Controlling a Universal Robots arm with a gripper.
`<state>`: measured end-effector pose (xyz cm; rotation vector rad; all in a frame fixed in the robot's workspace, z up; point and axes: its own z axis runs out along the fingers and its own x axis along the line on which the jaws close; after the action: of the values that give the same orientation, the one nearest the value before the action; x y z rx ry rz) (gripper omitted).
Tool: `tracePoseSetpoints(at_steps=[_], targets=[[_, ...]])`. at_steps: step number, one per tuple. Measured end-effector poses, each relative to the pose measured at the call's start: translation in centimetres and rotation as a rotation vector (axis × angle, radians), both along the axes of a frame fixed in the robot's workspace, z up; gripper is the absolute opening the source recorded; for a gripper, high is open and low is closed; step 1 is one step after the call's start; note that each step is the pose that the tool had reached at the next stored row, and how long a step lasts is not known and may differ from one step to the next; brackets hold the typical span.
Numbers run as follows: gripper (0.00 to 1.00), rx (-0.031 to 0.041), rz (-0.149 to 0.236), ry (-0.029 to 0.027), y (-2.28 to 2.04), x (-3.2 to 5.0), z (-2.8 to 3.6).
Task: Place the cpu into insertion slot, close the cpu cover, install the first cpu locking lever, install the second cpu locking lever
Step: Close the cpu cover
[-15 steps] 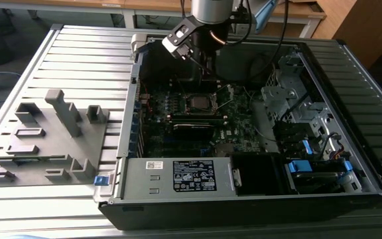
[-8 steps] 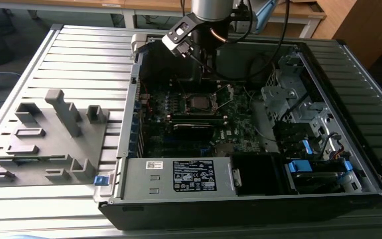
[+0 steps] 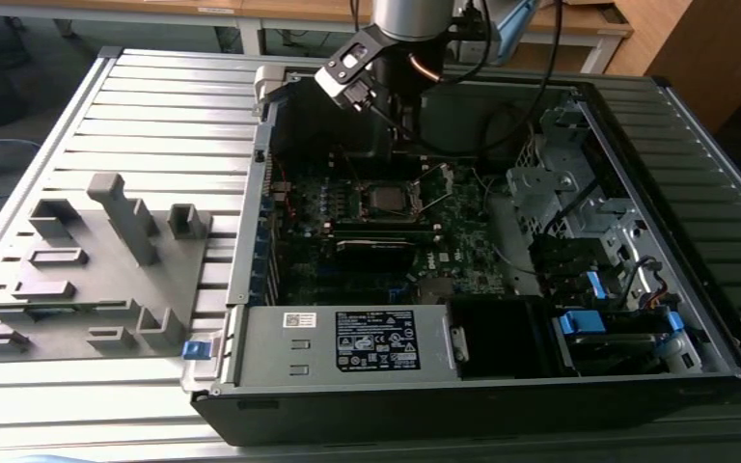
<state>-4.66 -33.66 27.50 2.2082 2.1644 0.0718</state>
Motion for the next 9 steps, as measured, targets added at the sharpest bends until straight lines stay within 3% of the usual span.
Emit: tracePoseSetpoints(at_steps=[9], targets=[[0.11, -0.0014, 0.0, 0.0001, 0.0, 1.16, -0.05]])
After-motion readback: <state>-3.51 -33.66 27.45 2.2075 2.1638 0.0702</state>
